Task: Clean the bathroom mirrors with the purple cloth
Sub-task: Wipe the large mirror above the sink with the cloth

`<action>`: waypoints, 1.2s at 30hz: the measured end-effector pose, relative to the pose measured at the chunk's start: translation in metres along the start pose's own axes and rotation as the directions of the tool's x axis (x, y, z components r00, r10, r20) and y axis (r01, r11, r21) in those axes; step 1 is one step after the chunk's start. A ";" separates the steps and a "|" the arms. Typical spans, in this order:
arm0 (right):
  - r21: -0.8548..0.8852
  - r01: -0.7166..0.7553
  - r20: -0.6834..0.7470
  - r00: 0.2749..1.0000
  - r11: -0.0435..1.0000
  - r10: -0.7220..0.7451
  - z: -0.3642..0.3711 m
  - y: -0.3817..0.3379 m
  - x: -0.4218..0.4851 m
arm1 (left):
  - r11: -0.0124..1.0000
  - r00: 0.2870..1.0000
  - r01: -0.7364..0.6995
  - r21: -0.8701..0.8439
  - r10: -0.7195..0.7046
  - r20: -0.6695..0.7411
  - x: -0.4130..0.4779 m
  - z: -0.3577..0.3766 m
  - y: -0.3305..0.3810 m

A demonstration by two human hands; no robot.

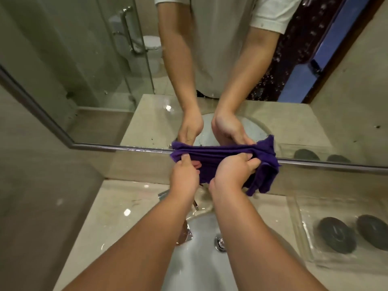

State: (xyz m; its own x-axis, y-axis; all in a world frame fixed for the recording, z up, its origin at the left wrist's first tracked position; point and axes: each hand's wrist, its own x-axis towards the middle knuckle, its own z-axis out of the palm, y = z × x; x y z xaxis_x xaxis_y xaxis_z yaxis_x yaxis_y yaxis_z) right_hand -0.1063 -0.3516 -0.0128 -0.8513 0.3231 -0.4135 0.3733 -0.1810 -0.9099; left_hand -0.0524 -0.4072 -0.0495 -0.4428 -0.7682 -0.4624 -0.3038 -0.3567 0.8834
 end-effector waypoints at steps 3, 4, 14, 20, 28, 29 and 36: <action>-0.025 -0.001 0.029 1.000 1.000 0.001 0.025 0.017 -0.038 | 0.999 0.999 0.012 -0.042 -0.013 -0.045 0.020 -0.041 0.006; -0.039 -0.003 0.040 0.999 0.999 0.005 0.033 0.023 -0.051 | 0.998 0.998 0.010 -0.055 -0.013 -0.064 0.026 -0.056 0.009; -0.173 -0.022 0.297 0.952 0.985 0.074 0.100 0.074 -0.176 | 0.980 0.972 0.006 -0.198 -0.052 -0.228 0.079 -0.189 0.034; -0.251 0.021 0.486 0.867 0.968 0.107 0.105 0.090 -0.215 | 0.967 0.952 0.047 -0.250 -0.120 -0.283 0.099 -0.234 0.043; -0.148 0.074 0.558 0.829 0.986 0.021 0.059 0.070 -0.171 | 0.947 0.932 -0.003 -0.322 -0.114 -0.345 0.086 -0.212 0.050; -0.126 0.059 0.536 0.844 0.990 0.018 0.053 0.064 -0.160 | 0.945 0.939 0.007 -0.326 -0.118 -0.323 0.082 -0.204 0.049; -0.105 -0.050 0.368 0.926 0.993 0.086 -0.008 0.010 -0.074 | 0.966 0.989 0.073 -0.249 -0.103 -0.109 0.053 -0.122 0.025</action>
State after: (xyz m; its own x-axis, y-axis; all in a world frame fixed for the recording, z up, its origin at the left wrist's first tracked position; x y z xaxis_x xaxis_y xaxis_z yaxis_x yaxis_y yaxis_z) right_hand -0.0366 -0.3703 0.0089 -0.8919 -0.0584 -0.4485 0.4523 -0.0986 -0.8864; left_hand 0.0190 -0.5216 -0.0428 -0.3145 -0.7808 -0.5399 -0.1158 -0.5330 0.8382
